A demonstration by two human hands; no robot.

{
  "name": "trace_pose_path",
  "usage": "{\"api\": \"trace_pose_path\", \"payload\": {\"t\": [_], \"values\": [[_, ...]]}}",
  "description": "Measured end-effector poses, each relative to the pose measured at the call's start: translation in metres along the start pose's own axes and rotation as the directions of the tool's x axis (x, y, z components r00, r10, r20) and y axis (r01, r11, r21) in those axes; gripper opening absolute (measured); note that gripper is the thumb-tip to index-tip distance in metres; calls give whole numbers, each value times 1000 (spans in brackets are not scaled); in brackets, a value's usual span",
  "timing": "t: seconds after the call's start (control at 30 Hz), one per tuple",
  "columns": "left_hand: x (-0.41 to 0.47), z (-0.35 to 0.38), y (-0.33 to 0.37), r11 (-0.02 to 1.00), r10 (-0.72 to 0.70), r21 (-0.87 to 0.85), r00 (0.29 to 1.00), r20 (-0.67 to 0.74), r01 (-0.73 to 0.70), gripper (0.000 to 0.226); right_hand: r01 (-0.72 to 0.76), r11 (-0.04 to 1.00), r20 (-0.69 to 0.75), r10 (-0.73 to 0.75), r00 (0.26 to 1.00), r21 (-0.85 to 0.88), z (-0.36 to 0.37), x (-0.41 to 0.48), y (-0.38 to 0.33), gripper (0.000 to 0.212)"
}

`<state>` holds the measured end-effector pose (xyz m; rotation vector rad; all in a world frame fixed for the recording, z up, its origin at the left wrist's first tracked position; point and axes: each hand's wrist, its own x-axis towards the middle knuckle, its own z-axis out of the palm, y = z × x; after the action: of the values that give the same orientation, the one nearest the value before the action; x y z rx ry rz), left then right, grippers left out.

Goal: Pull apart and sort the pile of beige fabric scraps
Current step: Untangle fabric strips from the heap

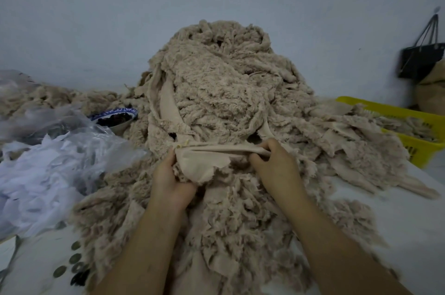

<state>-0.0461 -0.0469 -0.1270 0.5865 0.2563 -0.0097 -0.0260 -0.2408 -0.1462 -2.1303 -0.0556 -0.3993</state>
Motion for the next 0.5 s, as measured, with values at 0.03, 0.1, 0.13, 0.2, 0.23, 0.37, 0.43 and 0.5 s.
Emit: {"api": "trace_pose_path", "payload": {"t": [0.03, 0.1, 0.13, 0.2, 0.23, 0.37, 0.43, 0.5], "values": [[0, -2, 3, 1000, 0, -29, 1000, 4, 0, 42, -8, 1000, -1, 8, 1000, 8, 0, 0, 1, 16], [3, -5, 6, 999, -5, -46, 1000, 13, 6, 46, -4, 1000, 8, 3, 1000, 22, 1, 1, 1, 12], [5, -7, 6, 999, -12, -31, 1000, 23, 13, 47, 15, 999, 19, -15, 1000, 41, 2, 1, 1, 12], [6, -6, 5, 998, -3, 64, 998, 69, -2, 43, 57, 993, 39, -62, 997, 106, 3, -1, -2, 16], [5, -5, 3, 990, 2, 139, 993, 115, -18, 39, 71, 987, 40, -78, 996, 144, 3, -2, -3, 19], [-2, 6, -9, 803, 147, 569, 984, 103, -179, 39, 143, 977, 8, -146, 989, 158, 4, -4, -7, 30], [-9, 10, -16, 577, 161, 773, 965, 208, -263, 64, 176, 979, 25, -180, 983, 103, 5, -5, -8, 28], [-14, 12, -24, 399, 129, 854, 942, 308, -334, 63, 199, 978, 43, -202, 979, 58, 6, -6, -9, 23]]}}
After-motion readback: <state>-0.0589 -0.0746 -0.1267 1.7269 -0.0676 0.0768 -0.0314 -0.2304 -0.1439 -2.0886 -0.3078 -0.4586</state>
